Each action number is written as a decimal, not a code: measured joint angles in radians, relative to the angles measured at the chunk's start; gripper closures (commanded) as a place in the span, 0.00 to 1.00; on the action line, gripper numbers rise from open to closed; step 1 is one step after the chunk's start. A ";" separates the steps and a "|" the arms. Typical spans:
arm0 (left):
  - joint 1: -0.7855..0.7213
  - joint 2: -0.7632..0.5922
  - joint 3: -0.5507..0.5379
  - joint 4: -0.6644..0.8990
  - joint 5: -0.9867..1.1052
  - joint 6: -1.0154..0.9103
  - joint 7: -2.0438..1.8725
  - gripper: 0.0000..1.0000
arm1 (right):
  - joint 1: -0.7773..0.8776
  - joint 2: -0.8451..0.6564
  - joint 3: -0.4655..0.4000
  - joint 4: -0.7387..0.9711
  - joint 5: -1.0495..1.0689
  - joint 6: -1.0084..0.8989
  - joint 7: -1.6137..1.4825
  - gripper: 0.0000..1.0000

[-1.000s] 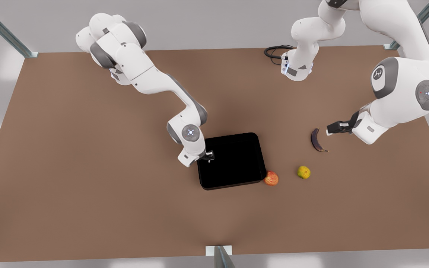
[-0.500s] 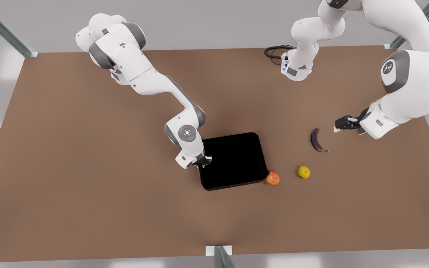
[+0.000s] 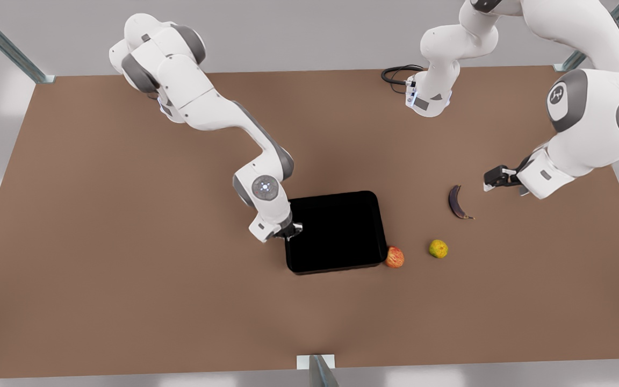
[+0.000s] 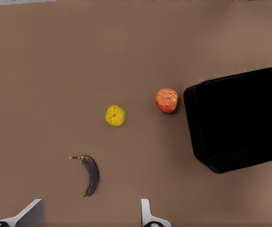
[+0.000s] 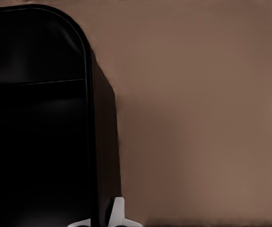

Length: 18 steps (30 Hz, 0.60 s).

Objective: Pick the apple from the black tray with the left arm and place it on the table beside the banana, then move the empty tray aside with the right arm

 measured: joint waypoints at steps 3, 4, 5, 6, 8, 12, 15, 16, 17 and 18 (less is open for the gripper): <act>-0.002 -0.005 -0.050 0.008 0.026 -0.002 -0.001 0.00 | -0.012 -0.074 -0.004 0.000 0.001 -0.074 -0.018 0.83; -0.007 -0.006 -0.061 0.009 0.032 -0.002 -0.003 0.00 | -0.027 -0.111 -0.006 0.000 0.001 -0.110 -0.029 0.84; -0.011 -0.006 -0.066 0.009 0.036 -0.003 -0.005 0.00 | -0.051 -0.150 -0.007 0.000 0.002 -0.150 -0.043 0.84; -0.011 -0.006 -0.069 0.009 0.040 -0.003 -0.007 0.00 | -0.080 -0.183 -0.007 0.000 0.003 -0.191 -0.060 0.84; -0.007 -0.004 -0.071 0.009 0.044 -0.003 -0.011 0.00 | -0.165 -0.235 -0.008 0.002 0.006 -0.266 -0.105 0.84; -0.003 -0.002 -0.073 0.009 0.047 -0.004 -0.017 0.00 | -0.339 -0.305 -0.011 0.007 0.011 -0.400 -0.229 0.85; -0.001 -0.002 -0.076 0.053 0.045 -0.002 -0.020 0.00 | -0.471 -0.316 -0.012 0.010 0.026 -0.467 -0.346 0.85; -0.002 -0.004 -0.077 0.062 0.046 0.000 -0.021 0.00 | -0.511 -0.316 -0.012 0.010 0.037 -0.483 -0.389 0.85; -0.003 -0.005 -0.077 0.065 0.046 0.001 -0.022 0.00 | -0.547 -0.316 -0.012 0.010 0.047 -0.497 -0.433 0.85; -0.004 -0.001 -0.077 0.067 0.045 0.001 -0.022 0.00 | -0.581 -0.315 -0.011 0.011 0.064 -0.509 -0.480 0.85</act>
